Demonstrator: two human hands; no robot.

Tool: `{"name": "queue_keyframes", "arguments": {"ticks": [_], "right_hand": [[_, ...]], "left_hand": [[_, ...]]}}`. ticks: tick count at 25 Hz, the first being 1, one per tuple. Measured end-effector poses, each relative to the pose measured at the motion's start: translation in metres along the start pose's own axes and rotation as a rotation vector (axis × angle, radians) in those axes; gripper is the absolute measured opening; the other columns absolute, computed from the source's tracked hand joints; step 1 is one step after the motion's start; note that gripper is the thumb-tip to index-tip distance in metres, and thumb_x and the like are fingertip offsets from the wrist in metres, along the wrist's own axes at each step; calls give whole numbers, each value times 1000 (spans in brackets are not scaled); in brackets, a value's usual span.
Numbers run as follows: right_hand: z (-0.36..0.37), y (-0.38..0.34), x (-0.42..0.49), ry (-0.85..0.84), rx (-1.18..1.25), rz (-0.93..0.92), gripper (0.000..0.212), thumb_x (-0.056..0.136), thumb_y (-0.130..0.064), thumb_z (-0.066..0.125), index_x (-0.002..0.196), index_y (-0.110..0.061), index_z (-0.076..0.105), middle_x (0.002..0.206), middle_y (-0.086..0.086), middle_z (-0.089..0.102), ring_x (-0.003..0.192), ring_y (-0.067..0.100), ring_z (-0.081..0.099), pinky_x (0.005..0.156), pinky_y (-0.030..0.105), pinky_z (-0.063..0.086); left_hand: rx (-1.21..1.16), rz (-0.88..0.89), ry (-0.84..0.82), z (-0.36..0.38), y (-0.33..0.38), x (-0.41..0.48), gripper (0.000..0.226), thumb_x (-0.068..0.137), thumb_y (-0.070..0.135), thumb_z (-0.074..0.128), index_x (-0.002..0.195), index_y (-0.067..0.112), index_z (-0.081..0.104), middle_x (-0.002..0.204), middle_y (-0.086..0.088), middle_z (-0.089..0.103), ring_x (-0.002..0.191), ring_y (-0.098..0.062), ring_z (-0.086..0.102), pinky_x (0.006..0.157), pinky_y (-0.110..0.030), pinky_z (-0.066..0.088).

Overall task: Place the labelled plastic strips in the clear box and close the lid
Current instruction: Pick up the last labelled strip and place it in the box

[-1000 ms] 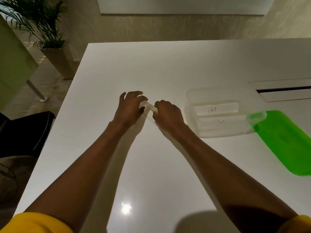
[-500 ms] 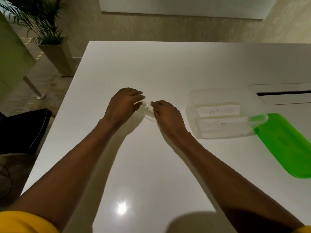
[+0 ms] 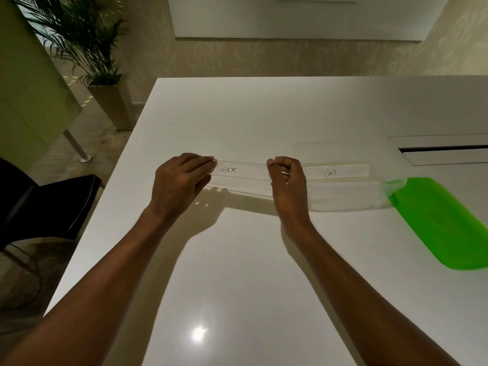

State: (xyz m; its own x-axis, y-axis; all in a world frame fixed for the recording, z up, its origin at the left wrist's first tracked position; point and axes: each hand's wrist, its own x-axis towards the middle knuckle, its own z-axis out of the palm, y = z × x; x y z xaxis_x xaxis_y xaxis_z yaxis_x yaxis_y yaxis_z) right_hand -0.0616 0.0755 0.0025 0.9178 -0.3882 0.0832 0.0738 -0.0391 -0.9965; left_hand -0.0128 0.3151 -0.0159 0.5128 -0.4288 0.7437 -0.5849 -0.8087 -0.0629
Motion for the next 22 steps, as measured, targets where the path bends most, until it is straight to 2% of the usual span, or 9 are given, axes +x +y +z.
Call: {"name": "queue_keyframes", "arguments": {"ticks": [2, 4, 8, 14, 18, 22], "right_hand": [[-9, 1, -9, -25, 17, 57, 29, 97, -37, 67, 118, -18, 63, 118, -1, 68, 109, 18, 67, 98, 51, 55], [-17, 1, -19, -67, 23, 61, 27, 96, -38, 67, 115, -19, 62, 119, 5, 66, 108, 29, 68, 97, 55, 55], [-33, -2, -28, -109, 75, 76, 29, 96, -36, 68, 105, -11, 56, 115, 24, 63, 89, 29, 75, 85, 51, 62], [-76, -10, -18, -151, 143, 23, 27, 96, -32, 68, 114, -12, 66, 116, 26, 64, 84, 28, 76, 86, 47, 64], [-111, -14, 1, -183, 175, -34, 26, 98, -25, 67, 119, -10, 64, 119, 21, 63, 80, 24, 75, 82, 39, 64], [-149, -14, 18, -204, 214, -68, 29, 99, -24, 66, 124, -9, 62, 104, 5, 65, 86, 28, 74, 79, 33, 62]], "left_hand": [[5, -5, 22, -5, 14, -4, 20, 99, 16, 67, 114, 14, 80, 114, 1, 80, 97, -27, 75, 70, -39, 58], [14, -9, 41, -10, 28, -7, 20, 98, 15, 68, 113, 14, 80, 113, 1, 80, 95, -27, 75, 68, -38, 58], [17, -20, 61, -16, 52, -8, 20, 94, 13, 72, 111, 14, 81, 112, 0, 80, 91, -28, 76, 64, -37, 58], [6, -33, 48, -17, 89, 5, 22, 88, 14, 76, 110, 14, 80, 110, 1, 79, 89, -29, 71, 65, -38, 54], [-138, -123, -85, -20, 112, 25, 36, 89, 37, 76, 119, 19, 75, 120, 5, 75, 102, -24, 67, 78, -37, 52], [-520, -340, -307, -25, 136, 52, 61, 82, 65, 74, 136, 40, 62, 133, 22, 63, 122, -3, 58, 98, -26, 49]]}}
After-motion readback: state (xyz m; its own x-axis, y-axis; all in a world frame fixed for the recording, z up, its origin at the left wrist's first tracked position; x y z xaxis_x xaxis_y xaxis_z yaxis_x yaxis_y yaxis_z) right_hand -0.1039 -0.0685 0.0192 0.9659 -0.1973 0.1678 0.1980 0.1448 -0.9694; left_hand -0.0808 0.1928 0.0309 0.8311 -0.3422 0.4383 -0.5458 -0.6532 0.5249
